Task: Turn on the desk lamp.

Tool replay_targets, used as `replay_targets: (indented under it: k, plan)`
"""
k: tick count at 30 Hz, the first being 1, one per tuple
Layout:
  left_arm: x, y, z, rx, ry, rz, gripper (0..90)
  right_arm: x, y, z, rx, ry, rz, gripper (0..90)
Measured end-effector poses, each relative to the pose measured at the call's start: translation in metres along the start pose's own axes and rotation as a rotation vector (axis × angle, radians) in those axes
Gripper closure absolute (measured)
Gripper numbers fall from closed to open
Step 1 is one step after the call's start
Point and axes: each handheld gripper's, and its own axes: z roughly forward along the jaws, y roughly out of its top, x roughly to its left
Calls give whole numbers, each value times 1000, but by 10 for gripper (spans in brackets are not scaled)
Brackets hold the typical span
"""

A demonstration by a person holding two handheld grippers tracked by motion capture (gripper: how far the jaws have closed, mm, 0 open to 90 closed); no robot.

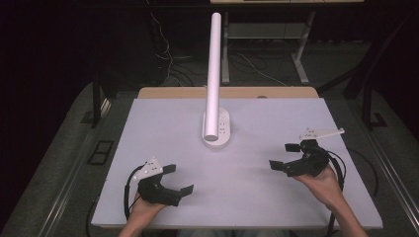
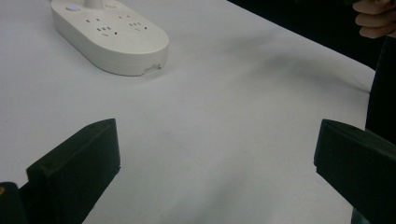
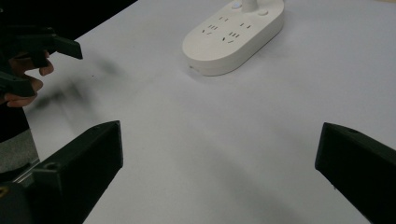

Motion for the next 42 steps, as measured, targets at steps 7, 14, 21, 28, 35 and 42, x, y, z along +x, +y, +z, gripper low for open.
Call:
replay_targets:
  k: [7, 14, 21, 28, 35, 42]
  plan:
    - [0, 0, 0, -3, 0, -3, 0, -2, 12, 8, 17, 12, -3, 6]
    - [1, 0, -1, -2, 2, 0, 0, -4, 25, 16, 34, 21, -9, 6]
    - [1, 0, -1, -4, 1, -1, 0, -7, 36, 25, 44, 23, -18, 6]
    - [1, 0, -1, -6, -1, -1, 0, -8, 45, 39, 65, 34, -21, 6]
    - [1, 0, -1, -6, -1, 0, 0, -5, 57, 50, 64, 39, -34, 6]
    - [1, 0, -1, -9, -4, -3, 0, -2, 70, 60, 74, 45, -49, 6]
